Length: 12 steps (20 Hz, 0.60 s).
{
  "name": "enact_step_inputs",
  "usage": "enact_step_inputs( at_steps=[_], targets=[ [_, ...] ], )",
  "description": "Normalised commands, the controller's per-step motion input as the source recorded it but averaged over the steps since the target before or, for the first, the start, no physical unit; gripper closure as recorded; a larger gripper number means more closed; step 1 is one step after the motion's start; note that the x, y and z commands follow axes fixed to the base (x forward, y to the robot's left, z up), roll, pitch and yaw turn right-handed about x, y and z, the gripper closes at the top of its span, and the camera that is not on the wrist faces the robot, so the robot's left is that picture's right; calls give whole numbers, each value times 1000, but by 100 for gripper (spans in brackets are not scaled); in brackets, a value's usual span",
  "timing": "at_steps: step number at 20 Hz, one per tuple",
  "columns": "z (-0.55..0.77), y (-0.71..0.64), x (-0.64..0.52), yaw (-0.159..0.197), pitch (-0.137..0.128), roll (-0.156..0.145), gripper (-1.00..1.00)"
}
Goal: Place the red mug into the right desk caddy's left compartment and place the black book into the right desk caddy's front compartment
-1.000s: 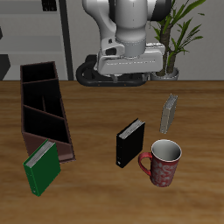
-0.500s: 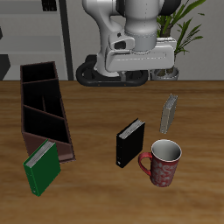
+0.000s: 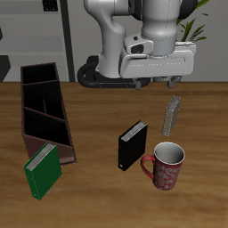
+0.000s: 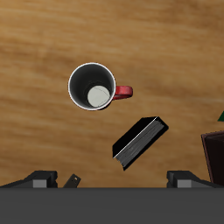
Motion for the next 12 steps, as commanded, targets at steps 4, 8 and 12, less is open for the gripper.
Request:
enact_step_inputs(
  at_steps=[4, 8, 12],
  targets=[
    [-141, 287, 187, 10, -9, 28, -100],
    [-177, 348, 249, 0, -11, 22, -100],
    [-132, 221, 179, 18, -16, 7, -100]
  ],
)
